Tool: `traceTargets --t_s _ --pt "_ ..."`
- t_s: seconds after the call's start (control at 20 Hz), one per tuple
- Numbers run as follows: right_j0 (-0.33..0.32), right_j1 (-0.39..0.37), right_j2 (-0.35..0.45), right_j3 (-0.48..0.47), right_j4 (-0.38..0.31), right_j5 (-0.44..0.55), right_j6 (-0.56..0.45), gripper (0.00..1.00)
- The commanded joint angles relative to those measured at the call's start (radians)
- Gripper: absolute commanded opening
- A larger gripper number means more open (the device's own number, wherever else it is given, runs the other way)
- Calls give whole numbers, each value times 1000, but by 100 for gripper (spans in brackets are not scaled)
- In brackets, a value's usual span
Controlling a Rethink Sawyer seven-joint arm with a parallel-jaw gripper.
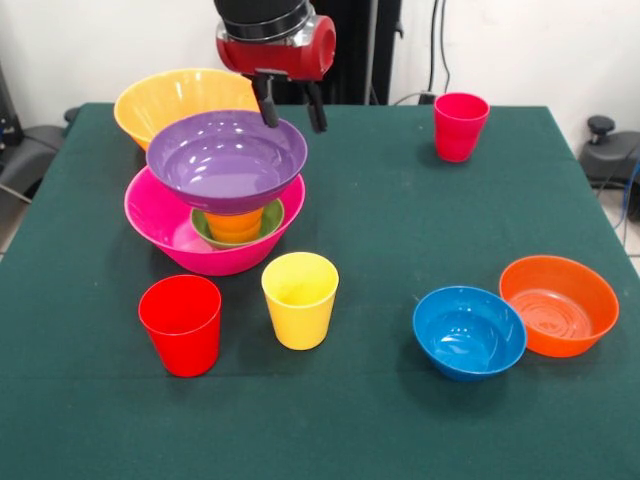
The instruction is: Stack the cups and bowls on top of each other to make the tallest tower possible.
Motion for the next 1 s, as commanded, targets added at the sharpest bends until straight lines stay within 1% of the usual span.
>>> traceTargets --t_s 0.05,0.4,0.75,0.9,1.0 --pt "57 -13 28 46 -59 -52 -47 100" --pt "96 -94 8 75 -38 -7 -11 100" --pt "132 -157 -4 70 -14 53 4 100" --pt "145 -163 -7 76 -7 44 17 100" --pt "157 -140 -9 68 -10 25 26 100"
